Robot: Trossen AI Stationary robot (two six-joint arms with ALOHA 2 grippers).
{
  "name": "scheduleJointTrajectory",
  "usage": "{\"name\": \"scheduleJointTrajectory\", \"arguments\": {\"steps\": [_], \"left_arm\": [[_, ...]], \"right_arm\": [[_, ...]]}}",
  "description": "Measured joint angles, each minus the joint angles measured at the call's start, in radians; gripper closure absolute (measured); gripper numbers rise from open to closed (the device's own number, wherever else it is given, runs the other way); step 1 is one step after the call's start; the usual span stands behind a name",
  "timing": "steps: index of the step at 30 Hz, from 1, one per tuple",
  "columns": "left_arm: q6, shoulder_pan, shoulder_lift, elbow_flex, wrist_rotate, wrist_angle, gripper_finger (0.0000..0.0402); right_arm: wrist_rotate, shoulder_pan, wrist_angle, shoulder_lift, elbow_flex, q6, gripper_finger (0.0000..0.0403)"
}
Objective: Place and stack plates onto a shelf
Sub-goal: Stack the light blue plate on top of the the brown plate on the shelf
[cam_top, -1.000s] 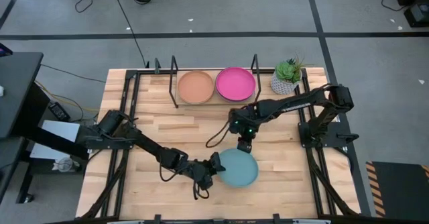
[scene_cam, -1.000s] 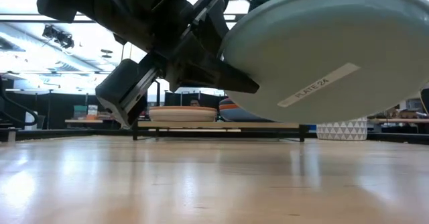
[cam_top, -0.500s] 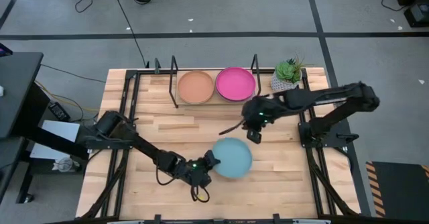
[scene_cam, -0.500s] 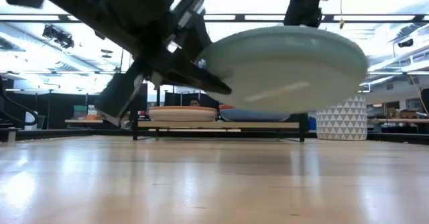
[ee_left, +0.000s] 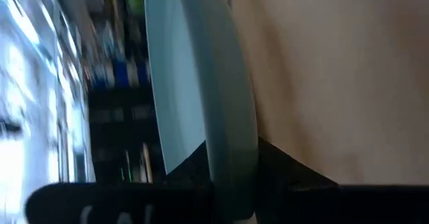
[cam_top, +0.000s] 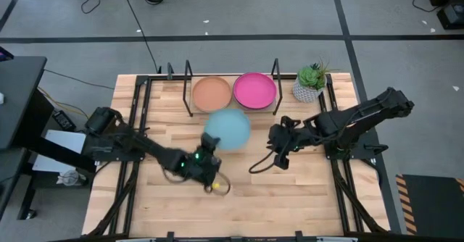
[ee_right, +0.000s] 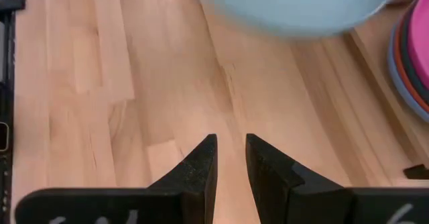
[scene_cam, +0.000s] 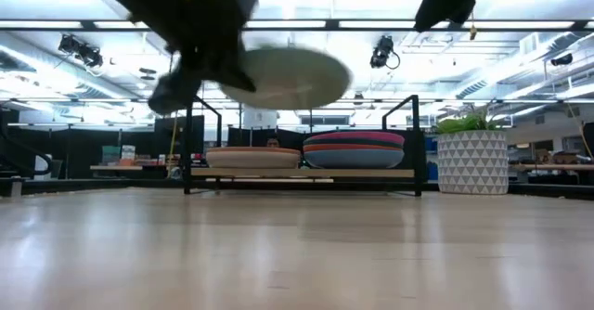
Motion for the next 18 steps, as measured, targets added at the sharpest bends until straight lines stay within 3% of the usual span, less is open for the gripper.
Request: {"name": "scheduleJointTrajectory", "arguments": {"steps": [5, 18], "left_arm": [[-0.117, 0.137, -0.004, -0.002, 0.023, -0.139, 0.0338], [-0.172, 0.494, 0.002, -0.002, 0.188, -0.081, 0.0338]], "right_arm": [[0.012, 0.018, 0.041, 0.017, -0.022, 0.000, 0.0318], [0.010, 0.019, 0.069, 0.024, -0.023, -0.028, 0.0318]]}}
